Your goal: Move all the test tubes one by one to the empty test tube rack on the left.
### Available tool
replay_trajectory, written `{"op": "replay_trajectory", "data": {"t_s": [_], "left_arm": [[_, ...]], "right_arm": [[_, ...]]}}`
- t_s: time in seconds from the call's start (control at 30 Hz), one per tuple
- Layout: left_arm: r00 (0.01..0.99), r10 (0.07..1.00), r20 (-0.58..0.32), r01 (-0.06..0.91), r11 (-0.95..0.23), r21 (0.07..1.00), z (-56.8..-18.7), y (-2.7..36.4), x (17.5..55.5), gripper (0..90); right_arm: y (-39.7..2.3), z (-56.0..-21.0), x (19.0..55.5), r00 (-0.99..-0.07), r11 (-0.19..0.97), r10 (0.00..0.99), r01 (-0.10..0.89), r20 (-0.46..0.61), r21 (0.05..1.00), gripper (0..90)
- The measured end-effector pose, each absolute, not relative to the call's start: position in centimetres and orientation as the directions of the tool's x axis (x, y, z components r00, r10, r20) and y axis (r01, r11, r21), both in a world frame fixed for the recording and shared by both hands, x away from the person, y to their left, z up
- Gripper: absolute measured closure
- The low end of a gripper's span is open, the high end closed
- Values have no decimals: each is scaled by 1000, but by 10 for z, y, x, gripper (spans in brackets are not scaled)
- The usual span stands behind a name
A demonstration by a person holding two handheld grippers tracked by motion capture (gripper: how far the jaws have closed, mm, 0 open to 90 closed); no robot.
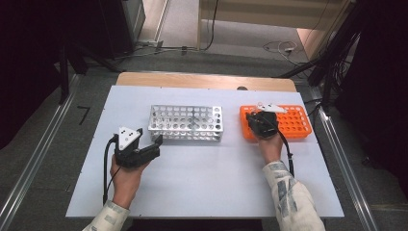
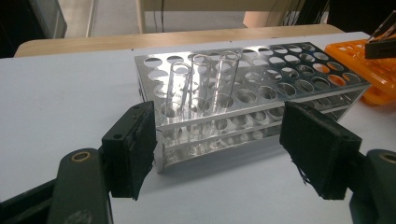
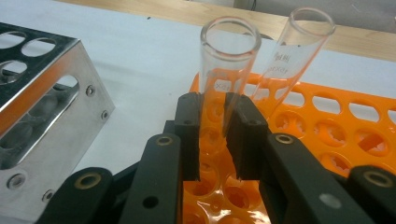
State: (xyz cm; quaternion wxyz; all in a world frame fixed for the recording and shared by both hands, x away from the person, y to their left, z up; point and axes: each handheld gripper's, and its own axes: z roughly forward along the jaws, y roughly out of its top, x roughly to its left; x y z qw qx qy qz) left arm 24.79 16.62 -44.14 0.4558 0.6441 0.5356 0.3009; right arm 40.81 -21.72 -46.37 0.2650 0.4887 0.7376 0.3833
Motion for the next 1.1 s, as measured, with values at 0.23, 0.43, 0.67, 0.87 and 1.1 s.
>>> {"op": "replay_trajectory", "data": {"t_s": [0.23, 0.43, 0.67, 0.87, 1.1], "left_arm": [[252, 962, -102, 415, -12, 910, -441, 165, 250, 268], [266, 959, -102, 414, -18, 910, -442, 159, 254, 257], [296, 950, -104, 410, -28, 911, -441, 150, 260, 257], [326, 940, -102, 407, -42, 913, -441, 141, 266, 258], [360, 928, -100, 401, -58, 914, -439, 130, 273, 258]], "right_arm": [[-218, -454, 403, -383, 218, 924, 503, -11, 836, 730], [-220, -446, 396, -386, 211, 922, 493, -5, 844, 731], [-220, -436, 383, -424, 222, 906, 479, 3, 849, 733], [-214, -433, 371, -474, 245, 880, 487, 18, 838, 733], [-206, -434, 357, -519, 277, 854, 508, 34, 816, 732]]}}
